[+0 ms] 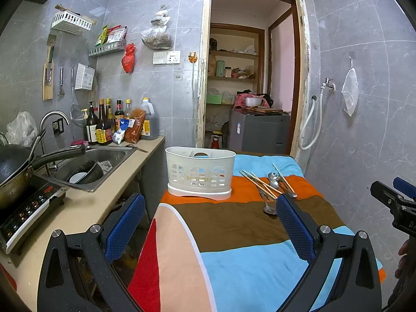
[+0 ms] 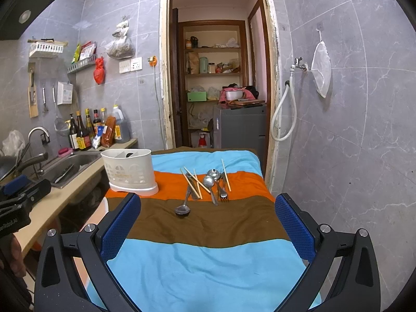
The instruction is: Organize utensils
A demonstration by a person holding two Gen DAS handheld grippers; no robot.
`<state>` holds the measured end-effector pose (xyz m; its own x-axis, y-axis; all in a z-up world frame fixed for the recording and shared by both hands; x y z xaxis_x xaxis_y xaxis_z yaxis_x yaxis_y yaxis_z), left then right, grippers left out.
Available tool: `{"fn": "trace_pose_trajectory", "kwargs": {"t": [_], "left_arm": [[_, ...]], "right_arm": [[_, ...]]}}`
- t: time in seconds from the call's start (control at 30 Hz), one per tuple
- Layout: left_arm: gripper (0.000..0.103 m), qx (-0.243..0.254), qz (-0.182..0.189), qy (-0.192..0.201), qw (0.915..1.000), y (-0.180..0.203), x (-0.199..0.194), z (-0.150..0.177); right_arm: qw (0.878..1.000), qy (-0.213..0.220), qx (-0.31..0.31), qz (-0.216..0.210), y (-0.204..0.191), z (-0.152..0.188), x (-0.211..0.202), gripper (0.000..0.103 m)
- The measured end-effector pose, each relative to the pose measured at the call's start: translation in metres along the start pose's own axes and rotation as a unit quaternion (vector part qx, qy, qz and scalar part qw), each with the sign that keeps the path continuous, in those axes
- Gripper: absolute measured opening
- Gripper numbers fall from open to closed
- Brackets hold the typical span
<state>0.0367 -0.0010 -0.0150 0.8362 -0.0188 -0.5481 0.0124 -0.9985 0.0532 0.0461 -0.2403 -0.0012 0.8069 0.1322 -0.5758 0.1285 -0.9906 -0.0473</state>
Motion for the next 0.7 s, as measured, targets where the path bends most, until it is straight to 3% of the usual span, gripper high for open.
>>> {"fn": "trace_pose_trajectory", "kwargs": {"t": [0.7], "left_arm": [[0.099,0.001,0.0,0.001,1.0,0.0052,-0.0019,-0.0019]], "right_arm": [[1.0,0.002,0.0,0.0,0.0002,-0.0008,-0.001,0.103]]}}
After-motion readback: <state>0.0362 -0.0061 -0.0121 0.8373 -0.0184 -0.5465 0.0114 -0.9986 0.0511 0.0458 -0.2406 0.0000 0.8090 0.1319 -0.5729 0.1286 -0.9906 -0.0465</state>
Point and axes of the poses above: each gripper's, at about its wrist camera, not at the fingertips, and x roughly the way its jaws point, y to its right, z to its underside, the point moved 4 cm from there along x, roughly the way its jaws point, and after that the axes turned 13 degrees about -y, right-handed, at the moved point
